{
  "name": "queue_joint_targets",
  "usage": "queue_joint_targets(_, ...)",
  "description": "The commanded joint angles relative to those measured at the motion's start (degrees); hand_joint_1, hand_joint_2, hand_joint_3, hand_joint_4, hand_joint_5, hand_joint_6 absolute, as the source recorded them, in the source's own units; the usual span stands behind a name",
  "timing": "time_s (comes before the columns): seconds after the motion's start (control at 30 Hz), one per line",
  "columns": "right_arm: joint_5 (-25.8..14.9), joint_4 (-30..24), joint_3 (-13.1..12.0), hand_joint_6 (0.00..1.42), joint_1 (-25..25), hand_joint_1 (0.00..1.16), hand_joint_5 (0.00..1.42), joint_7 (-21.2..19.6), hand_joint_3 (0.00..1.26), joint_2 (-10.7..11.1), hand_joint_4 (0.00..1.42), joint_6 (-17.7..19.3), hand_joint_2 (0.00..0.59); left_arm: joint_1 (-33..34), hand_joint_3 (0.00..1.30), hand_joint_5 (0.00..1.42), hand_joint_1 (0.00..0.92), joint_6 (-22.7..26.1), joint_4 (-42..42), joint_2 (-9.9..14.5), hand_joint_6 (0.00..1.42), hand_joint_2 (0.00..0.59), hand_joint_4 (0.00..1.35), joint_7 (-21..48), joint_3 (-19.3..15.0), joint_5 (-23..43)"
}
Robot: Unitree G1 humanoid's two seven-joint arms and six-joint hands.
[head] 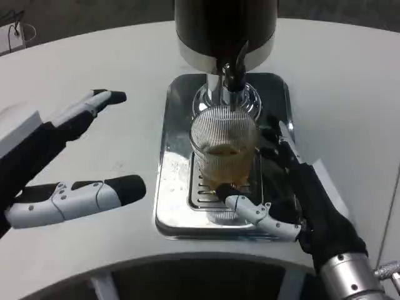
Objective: Grasp the cup under the faucet to collect the drink, then remove the cup.
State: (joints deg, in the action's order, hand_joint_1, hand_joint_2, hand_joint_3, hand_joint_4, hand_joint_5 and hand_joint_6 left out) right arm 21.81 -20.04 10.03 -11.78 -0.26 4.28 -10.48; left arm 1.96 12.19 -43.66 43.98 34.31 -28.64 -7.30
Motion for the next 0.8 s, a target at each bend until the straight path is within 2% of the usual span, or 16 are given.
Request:
queue_joint_targets(0.03,0.1,1.8,0.5,0.06,-1.7,0.73,0.12,-1.1,0.00,-0.9,0.04,1.1,0.236,-2.3,0.08,0.08,0.000,-1.8,1.5,0.8,0.19,0.018,0.00,0.4,-1.5,0.1)
queue_joint_targets(0.5,0.8,7.6,0.6,0.05,-7.5,0.74,0.11,-3.3,0.00,-2.1,0.04,1.3,0.238,-6.0,0.08,0.08,0.000,-2.9,1.6,1.3,0.19,0.018,0.00,0.9,-4.9,1.0)
queue_joint_targets(0.8,0.7,11.9,0.8,0.05,-10.1,0.74,0.11,-5.0,0.00,-3.1,0.04,1.6,0.237,-6.0,0.08,0.08,0.000,-2.6,2.2,2.6,0.19,0.014,0.00,1.2,-4.8,1.0)
